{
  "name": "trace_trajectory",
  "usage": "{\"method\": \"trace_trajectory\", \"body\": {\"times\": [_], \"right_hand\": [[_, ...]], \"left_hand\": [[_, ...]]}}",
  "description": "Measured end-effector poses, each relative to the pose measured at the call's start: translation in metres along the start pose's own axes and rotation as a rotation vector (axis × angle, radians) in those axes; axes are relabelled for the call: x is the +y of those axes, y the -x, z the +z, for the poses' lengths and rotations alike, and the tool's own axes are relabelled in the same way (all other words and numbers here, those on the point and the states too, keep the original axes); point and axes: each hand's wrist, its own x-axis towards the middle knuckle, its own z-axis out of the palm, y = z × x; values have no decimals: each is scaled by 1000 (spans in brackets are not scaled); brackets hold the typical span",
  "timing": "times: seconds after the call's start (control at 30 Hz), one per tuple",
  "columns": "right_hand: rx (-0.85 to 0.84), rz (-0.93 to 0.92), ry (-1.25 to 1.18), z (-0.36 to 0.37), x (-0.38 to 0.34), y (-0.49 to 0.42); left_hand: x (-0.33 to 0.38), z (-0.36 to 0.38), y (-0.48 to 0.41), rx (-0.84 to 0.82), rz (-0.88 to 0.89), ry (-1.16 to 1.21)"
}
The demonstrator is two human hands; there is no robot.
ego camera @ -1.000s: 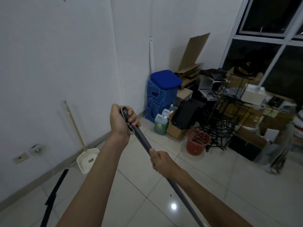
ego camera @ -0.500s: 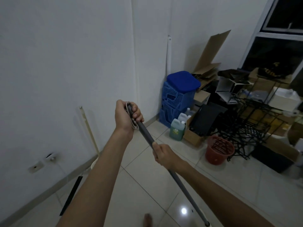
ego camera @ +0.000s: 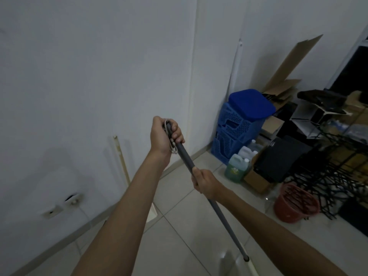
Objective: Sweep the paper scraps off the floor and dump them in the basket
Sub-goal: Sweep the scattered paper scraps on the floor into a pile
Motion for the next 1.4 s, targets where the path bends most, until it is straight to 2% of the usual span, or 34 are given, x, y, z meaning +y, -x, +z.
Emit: {"method": "trace_trajectory", "body": {"times": [0.43, 0.6, 0.77, 1.13, 1.3, 1.4], "right_hand": [[-49, -11, 0, 30, 6, -139], [3, -20, 71, 35, 2, -184], [-14, -39, 94, 39, 13, -219], [-143, -92, 111, 18, 50, -290], [-156, -170, 140, 13, 69, -304], [-186, -155, 171, 12, 79, -301]], "left_hand": [[28, -70, -123, -33, -44, -3], [35, -93, -167, -69, -33, -4], [31, -113, -196, -71, -19, -21], [6, -114, -243, 49, 77, -100], [-14, -107, -245, 92, 107, -176], [-28, -105, -242, 72, 158, -284]]}}
